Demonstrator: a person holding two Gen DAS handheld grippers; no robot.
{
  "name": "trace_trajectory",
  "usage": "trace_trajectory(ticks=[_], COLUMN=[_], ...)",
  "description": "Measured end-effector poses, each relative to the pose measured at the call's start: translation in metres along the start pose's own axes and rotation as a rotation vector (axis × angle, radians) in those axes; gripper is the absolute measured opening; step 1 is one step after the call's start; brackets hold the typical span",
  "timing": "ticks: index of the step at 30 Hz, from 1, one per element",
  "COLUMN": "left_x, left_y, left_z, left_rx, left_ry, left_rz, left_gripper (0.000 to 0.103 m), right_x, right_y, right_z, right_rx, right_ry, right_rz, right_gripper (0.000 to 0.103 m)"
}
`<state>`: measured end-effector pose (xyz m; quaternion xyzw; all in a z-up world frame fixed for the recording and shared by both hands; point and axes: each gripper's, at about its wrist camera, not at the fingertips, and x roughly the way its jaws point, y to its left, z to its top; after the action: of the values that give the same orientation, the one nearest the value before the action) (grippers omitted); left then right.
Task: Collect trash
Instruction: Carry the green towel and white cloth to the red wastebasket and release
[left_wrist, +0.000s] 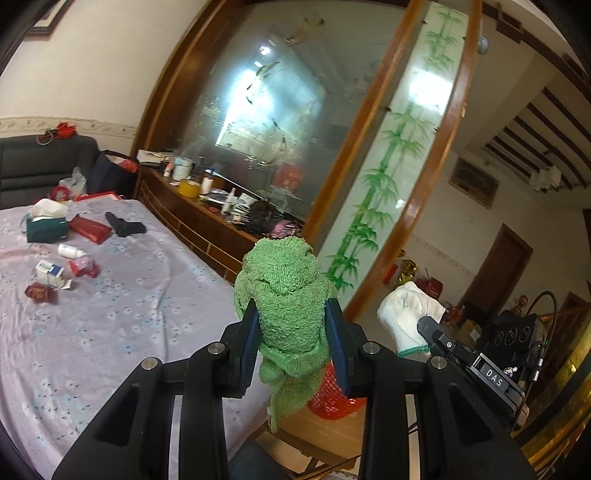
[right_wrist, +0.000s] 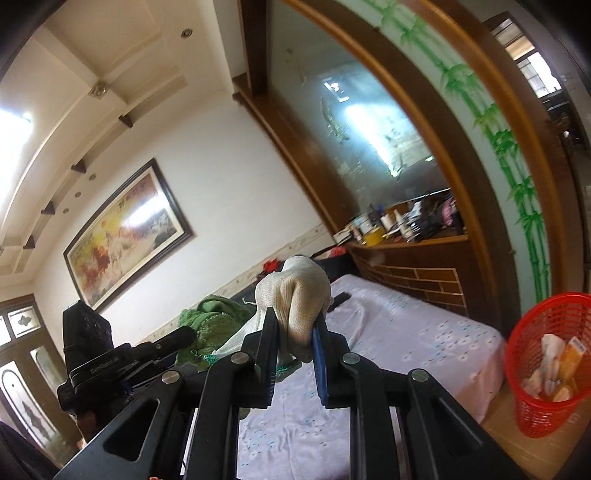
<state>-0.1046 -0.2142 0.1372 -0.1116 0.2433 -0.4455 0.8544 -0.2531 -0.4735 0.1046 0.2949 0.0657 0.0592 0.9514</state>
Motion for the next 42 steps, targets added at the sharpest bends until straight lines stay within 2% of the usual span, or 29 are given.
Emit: trace_trajectory(ticks=[15,20,42], left_x=[0.033,0.053,0.158], left_y=[-0.048,-0.063,-0.125], left_z=[0.005,0.003,-0.014], left_rx=[0.101,0.12,0.203], left_ry=[0.028,0.059,0.211], left_rz=[-0.106,-0.144,-0.262], left_gripper=[0.033,0.033,0.033], right_x=[-0.065,-0.087,-0.126], right_y=[-0.035,-0.051,-0.088], right_z=[0.015,0.02,0.034], right_rx=[-0.018,-0.003,0.033], right_ry=[-0.127,-0.161,-0.21], right_rz=[-0.229,-0.294,-0.442], right_gripper=[0.018,0.018,0.018])
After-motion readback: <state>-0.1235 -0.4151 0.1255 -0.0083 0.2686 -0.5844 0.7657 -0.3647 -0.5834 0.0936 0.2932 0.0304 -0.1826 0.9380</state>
